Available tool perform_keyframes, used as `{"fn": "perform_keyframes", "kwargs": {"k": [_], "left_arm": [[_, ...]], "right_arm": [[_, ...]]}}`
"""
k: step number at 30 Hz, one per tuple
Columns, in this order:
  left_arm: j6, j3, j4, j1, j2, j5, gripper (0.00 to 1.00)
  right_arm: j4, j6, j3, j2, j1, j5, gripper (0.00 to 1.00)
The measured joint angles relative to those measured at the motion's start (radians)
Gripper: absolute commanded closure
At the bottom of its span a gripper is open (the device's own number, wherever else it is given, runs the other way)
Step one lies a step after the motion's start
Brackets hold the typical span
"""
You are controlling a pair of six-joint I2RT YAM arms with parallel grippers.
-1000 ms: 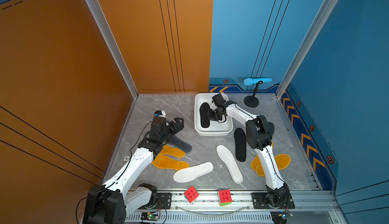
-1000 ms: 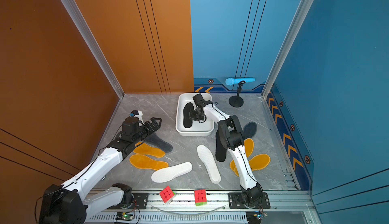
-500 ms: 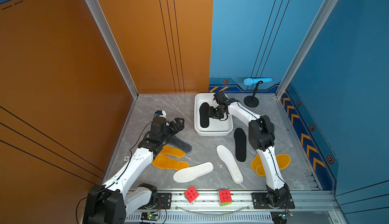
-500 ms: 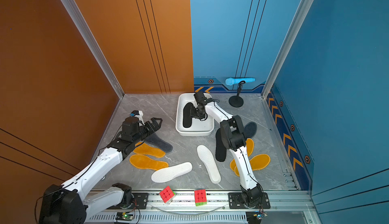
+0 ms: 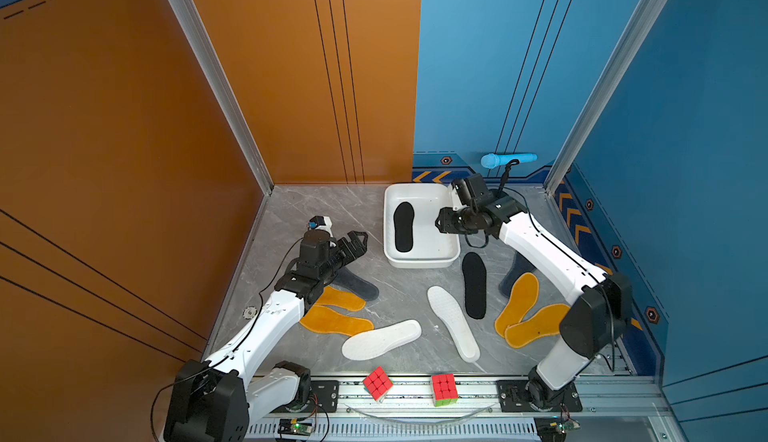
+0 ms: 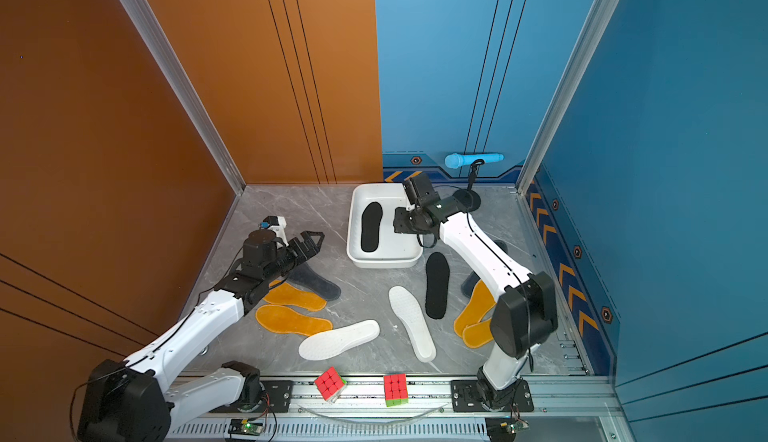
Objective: Put the insoles into the storage box
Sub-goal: Place the insole in the storage box, then pick up the insole from the center of the board.
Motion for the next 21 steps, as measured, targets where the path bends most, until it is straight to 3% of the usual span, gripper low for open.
{"fn": "perform_keyframes", "kwargs": {"k": [11, 21], "left_arm": [[-0.035, 0.0, 0.05, -0.003, 0.068, 0.07, 0.02], [-0.084, -0.016, 0.099, -0.002, 0.068, 0.069, 0.02]], "right_arm": [[-0.044, 0.081, -0.482, -0.291, -0.131, 0.111, 0.55], [0.008, 0.096, -0.684, -0.305, -0.209, 0.072, 0.6]]}}
